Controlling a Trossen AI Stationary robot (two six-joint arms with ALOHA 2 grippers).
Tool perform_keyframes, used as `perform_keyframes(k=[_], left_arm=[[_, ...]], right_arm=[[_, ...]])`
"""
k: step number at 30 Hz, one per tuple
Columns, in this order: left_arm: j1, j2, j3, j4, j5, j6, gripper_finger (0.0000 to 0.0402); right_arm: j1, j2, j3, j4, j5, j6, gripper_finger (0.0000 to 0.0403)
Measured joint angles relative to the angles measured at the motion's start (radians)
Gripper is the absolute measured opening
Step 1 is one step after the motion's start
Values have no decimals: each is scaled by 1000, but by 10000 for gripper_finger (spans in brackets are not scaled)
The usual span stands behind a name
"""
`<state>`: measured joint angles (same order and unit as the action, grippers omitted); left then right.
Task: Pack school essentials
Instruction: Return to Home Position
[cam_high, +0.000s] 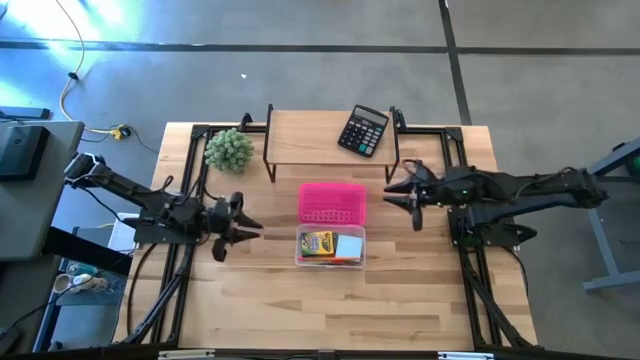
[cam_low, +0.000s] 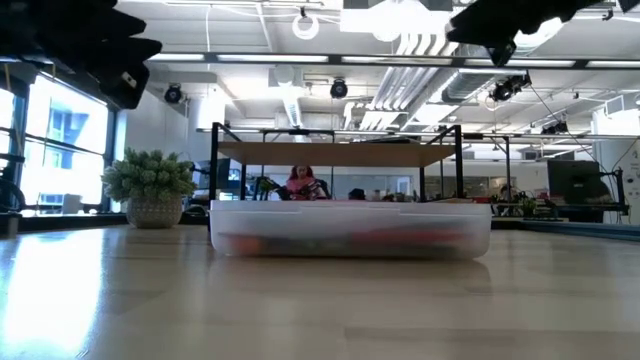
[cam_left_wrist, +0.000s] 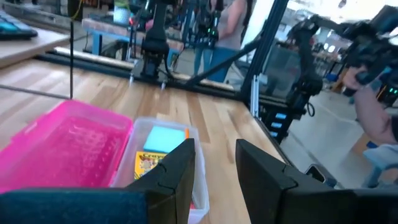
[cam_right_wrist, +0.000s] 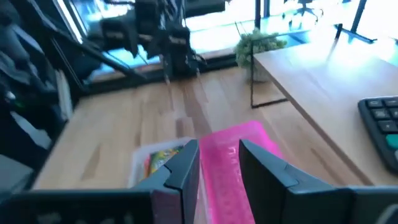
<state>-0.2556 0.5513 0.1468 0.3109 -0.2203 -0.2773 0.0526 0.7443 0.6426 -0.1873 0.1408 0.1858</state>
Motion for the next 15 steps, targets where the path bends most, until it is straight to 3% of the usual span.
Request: perform_keyframes(k=[10, 15], left_arm=[[-1, -187, -138, 40, 0, 13, 106], [-1, -226, -136, 31, 6, 38, 106]], right_arm=[[93, -208, -184, 123, 73, 43, 105], [133, -265, -245, 120, 104, 50, 105]])
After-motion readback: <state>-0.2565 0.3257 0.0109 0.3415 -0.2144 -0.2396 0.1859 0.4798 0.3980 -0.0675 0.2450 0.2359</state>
